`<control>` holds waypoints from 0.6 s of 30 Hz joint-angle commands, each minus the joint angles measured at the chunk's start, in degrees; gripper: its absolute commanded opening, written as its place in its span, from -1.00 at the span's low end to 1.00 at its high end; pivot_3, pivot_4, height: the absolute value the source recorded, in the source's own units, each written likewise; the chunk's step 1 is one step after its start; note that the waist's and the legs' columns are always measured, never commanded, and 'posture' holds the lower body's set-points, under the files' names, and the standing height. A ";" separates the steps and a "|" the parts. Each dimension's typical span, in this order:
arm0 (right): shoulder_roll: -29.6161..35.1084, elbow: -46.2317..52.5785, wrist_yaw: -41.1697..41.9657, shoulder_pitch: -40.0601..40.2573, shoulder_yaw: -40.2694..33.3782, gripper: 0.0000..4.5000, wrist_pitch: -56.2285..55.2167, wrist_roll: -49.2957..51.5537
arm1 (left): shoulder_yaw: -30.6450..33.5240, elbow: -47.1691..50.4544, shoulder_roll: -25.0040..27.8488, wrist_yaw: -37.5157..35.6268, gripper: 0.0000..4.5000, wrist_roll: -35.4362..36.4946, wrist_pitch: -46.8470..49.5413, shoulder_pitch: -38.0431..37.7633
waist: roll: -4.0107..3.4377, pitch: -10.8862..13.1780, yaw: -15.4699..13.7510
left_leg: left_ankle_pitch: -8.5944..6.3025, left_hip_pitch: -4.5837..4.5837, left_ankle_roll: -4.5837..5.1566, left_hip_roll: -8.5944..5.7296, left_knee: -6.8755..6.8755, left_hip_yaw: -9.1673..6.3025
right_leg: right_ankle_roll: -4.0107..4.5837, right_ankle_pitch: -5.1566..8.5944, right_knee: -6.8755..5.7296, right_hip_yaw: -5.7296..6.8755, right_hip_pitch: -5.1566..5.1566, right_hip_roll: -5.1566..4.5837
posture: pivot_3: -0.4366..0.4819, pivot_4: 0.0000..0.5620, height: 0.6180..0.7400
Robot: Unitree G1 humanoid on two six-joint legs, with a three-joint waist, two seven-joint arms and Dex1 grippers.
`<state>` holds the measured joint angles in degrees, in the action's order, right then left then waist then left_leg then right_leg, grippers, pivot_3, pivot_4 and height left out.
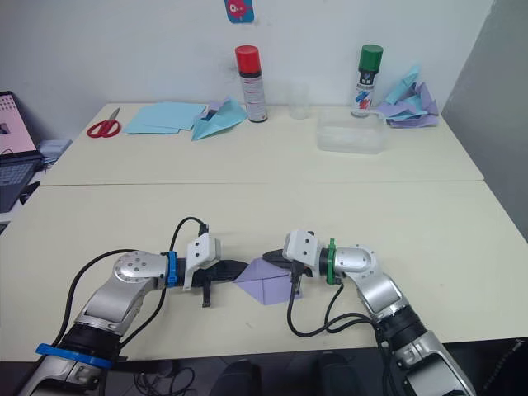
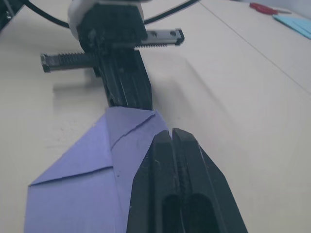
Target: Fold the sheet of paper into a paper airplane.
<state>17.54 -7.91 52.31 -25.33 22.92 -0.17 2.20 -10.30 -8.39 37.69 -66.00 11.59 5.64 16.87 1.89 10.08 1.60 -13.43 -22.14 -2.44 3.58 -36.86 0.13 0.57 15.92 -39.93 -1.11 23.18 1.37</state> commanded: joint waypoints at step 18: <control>-0.78 -4.31 -4.19 -0.70 2.96 -0.98 0.61 -8.40 | 3.24 0.74 3.99 1.47 -1.00 -1.10 0.15 -2.38 | 0.00 0.00 0.19 | 0.00 0.06 0.00 0.05 0.15 0.00 | 0.06 0.04 0.02 -0.02 0.03 0.00 | -0.05 -0.47 1.00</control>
<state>16.22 -11.38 48.33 -26.02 25.66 0.30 -5.10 -9.12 -6.52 40.01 -65.60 11.63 5.52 15.30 1.89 10.07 1.79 -13.43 -22.07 -2.44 3.65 -36.70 0.12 0.64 15.97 -39.91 -1.13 23.21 1.37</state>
